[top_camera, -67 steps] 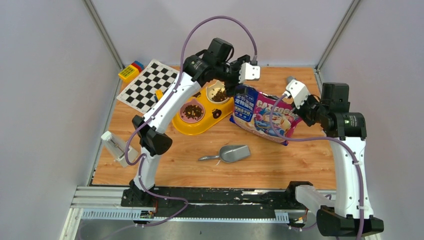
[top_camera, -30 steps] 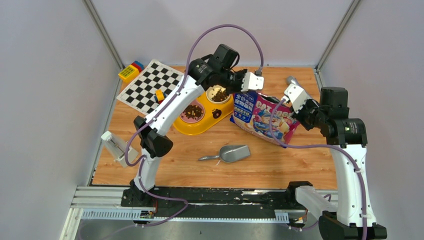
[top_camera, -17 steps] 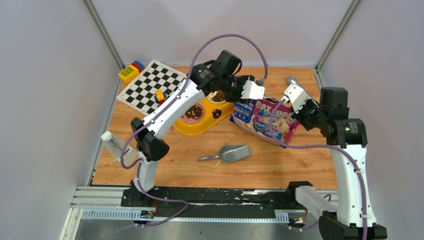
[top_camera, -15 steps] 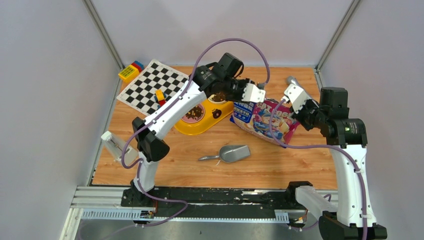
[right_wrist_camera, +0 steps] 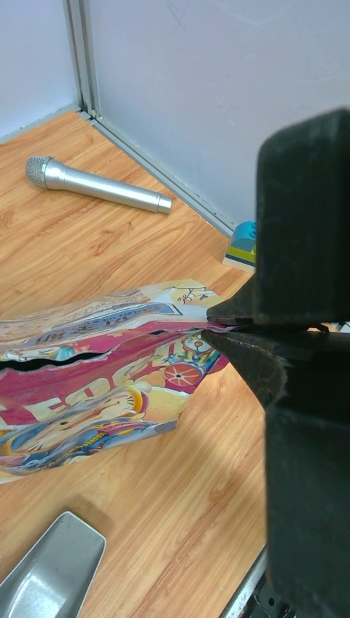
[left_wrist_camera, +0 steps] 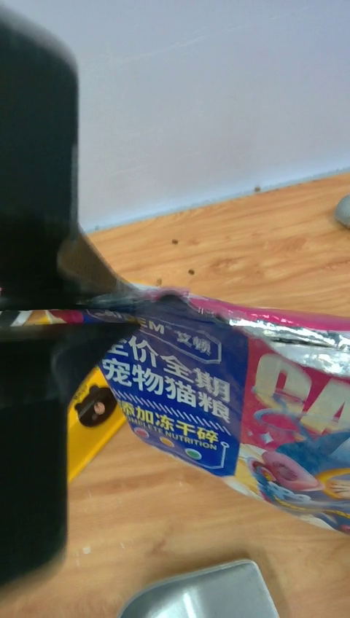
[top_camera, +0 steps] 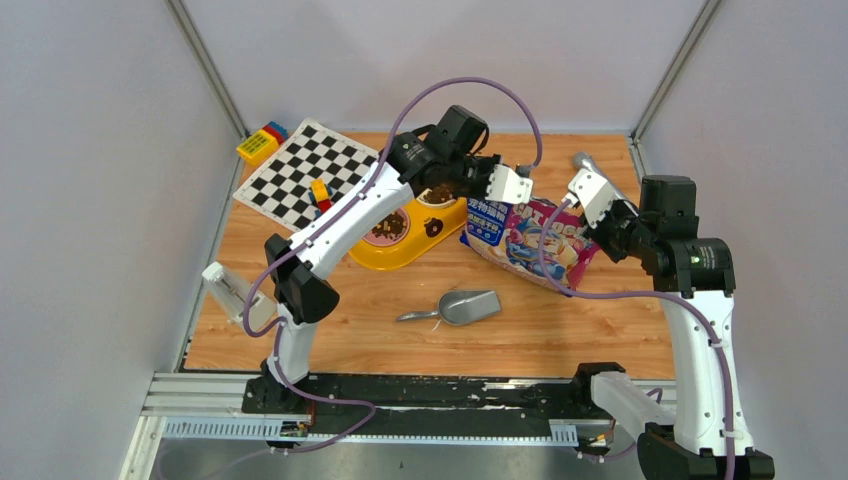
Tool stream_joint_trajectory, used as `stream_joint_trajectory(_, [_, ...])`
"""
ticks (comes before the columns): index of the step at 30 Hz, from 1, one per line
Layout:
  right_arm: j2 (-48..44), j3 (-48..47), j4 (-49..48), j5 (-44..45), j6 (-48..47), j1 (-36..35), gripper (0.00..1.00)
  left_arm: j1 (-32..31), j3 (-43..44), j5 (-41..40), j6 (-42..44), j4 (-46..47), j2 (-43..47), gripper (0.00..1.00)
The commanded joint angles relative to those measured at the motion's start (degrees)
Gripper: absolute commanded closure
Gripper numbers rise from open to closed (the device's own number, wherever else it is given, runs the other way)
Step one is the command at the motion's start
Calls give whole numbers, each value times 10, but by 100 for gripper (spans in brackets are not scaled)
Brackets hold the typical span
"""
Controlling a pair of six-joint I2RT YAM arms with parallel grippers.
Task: Serve the pet food
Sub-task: Close the pet food bag at the center of the board.
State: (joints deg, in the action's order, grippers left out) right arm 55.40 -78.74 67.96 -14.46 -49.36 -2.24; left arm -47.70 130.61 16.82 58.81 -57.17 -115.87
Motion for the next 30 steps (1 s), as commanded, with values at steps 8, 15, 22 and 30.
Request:
stream_joint_trajectory(8, [-26,-29,-43,-38,10,-2,100,-12,87,93,-56,-1,4,33])
stream_joint_trajectory(15, [-30,-27,-50,-57,19,-2,100,-26,102,106,-54,-5,-23,34])
stream_joint_trajectory(22, [-40,-13,-67,-76,24,-2,100,-31,90,94,-24,-27,-31,32])
stream_joint_trajectory(30, [-50,-1,-69,-72,19,-2,100,-32,79,60,-23,-4,-42,58])
